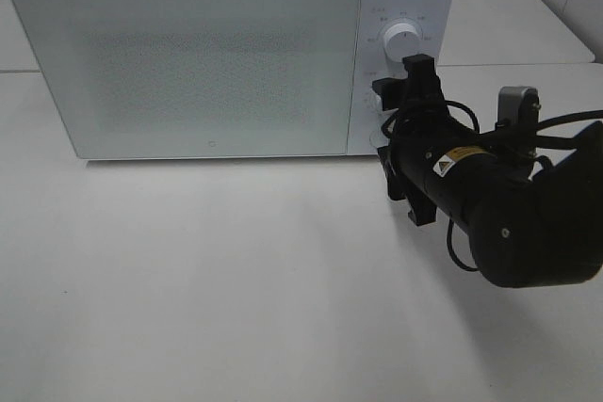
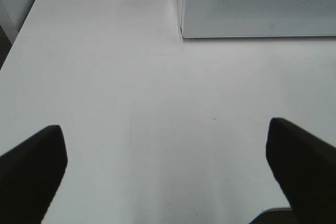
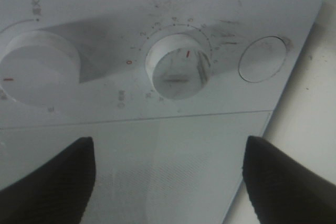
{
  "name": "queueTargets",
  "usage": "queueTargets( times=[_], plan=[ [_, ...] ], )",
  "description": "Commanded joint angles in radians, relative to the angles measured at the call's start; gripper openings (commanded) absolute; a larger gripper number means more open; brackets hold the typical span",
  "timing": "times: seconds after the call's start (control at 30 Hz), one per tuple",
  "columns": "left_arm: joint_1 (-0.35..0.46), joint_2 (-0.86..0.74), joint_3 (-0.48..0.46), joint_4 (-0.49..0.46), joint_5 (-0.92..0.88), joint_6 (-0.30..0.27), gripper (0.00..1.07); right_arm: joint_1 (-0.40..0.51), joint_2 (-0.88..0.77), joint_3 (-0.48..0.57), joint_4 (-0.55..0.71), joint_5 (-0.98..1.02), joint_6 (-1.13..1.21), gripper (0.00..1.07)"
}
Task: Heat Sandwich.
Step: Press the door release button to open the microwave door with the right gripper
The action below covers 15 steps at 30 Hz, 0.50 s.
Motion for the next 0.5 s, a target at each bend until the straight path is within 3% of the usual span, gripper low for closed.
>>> queueTargets(
  times=[0.03, 0.3, 0.47, 0.5],
  plan=[
    [-0.004, -0.018, 0.002, -0.001, -0.013, -0.002, 0.98, -0.007, -0.04, 0.026, -0.05, 0.033, -0.036, 0.76],
    [-0.004, -0.018, 0.002, -0.001, -0.013, -0.002, 0.98, -0.009, -0.146, 0.076, -0.178, 0.204, -0.132, 0.75],
    [-0.004, -0.018, 0.002, -0.001, -0.013, -0.002, 0.98, -0.066, -0.223, 0.076, -0.358, 0.389, -0.16, 0.75],
    [-0.004, -0.018, 0.002, -0.001, -0.013, -0.002, 0.98, -0.097, -0.259, 0.076, -0.46, 0.467, -0.16, 0.75]
  ],
)
